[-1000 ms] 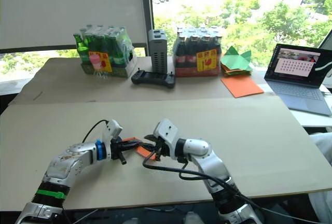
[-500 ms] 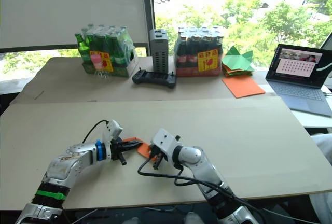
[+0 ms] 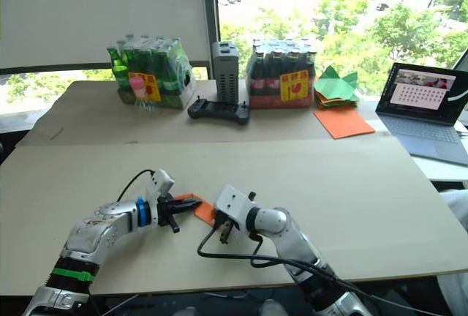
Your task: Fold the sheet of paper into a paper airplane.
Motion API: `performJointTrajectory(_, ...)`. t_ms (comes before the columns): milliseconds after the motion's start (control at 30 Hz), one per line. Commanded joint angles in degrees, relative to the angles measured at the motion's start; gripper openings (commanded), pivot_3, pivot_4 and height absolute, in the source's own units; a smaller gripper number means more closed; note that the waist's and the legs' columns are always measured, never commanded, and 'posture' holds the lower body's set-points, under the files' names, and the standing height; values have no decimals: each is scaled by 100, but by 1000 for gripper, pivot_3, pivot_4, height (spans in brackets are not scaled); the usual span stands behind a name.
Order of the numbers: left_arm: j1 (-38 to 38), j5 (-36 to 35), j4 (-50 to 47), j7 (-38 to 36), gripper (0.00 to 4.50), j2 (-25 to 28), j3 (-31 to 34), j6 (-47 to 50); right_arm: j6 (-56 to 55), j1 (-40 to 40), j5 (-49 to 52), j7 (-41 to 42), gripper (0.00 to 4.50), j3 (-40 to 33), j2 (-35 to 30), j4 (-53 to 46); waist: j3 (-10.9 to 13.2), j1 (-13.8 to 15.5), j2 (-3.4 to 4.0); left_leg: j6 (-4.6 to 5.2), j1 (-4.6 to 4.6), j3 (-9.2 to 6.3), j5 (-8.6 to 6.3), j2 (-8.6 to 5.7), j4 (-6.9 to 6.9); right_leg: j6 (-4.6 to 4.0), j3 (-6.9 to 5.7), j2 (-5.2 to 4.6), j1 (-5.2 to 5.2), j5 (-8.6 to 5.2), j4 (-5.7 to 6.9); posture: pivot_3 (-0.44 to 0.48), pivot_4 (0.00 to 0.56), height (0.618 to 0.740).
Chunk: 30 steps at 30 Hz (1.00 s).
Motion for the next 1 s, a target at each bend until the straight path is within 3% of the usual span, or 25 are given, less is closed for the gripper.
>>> performJointTrajectory(33, -28, 21, -125, 32, 0, -90, -155, 118, 257, 146, -125, 54, 20, 149, -111, 155, 0, 3, 0, 0, 0, 0, 0, -1, 0, 1, 0, -1, 1, 0, 0, 0, 150, 740)
performJointTrajectory(1000, -128, 90, -14, -17, 0, -154, -236, 91, 744, 489, -91, 3, 20, -155, -471, -145, 0, 26, -1, 0, 2, -1, 0, -5, 0, 27, -1, -5, 8, -15, -5, 0, 150, 740)
